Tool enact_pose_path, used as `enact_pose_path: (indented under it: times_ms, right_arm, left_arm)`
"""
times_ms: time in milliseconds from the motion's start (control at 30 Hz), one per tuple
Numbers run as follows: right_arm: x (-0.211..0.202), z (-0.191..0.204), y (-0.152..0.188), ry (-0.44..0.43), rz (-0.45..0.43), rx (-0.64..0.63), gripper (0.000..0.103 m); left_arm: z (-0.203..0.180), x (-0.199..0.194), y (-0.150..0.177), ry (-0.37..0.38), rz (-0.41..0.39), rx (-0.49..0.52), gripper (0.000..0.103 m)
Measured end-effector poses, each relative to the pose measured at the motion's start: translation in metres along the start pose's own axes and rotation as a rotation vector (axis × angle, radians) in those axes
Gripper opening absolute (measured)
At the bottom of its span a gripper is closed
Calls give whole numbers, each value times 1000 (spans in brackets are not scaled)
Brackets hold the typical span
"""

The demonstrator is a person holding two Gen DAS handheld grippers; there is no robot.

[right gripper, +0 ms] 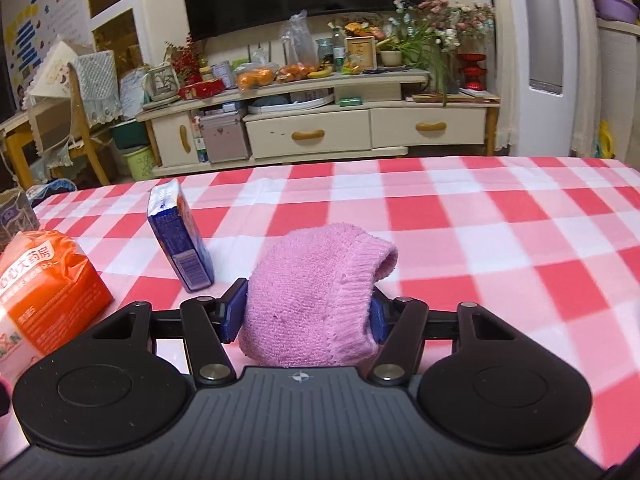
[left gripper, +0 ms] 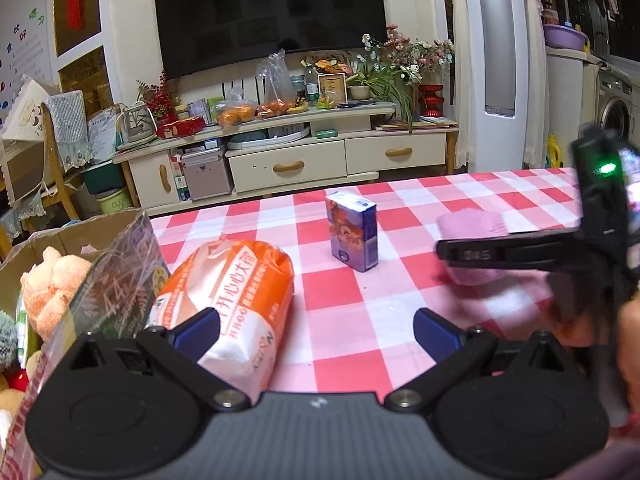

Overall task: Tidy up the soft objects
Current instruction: 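Close the right tool on the pink knitted hat while the left reaches the blue carton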

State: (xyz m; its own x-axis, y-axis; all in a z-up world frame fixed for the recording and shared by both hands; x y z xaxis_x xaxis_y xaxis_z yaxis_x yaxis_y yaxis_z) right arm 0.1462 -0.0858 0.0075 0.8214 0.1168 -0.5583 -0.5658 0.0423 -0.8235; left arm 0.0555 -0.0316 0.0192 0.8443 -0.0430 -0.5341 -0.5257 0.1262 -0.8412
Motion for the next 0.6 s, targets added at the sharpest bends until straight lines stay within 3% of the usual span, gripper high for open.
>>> enact_pose_path:
  times_ms: [267, 600]
  right_arm:
    - [-53, -36, 9, 25, -27, 105, 72]
    - [-68, -57, 7, 66, -80, 38, 72]
  left_arm:
    - [-5, 9, 0, -22, 6, -31, 102]
    - [-28, 54, -31, -62, -36, -102, 102]
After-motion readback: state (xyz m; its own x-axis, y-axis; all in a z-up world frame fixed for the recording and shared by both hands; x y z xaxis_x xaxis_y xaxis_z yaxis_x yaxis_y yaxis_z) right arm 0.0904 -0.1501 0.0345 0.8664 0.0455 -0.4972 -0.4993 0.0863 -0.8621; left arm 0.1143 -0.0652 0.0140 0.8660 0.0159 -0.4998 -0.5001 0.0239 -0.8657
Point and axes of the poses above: each gripper's, at about its wrist camera, not at the fingertips, and x roughly the way its jaws point, z to its left, y to its underside, the point moved 9 cm from there along x, roughly the way its jaws point, and after that the axes turned 3 degrees about -x, right-handed, at the moved point
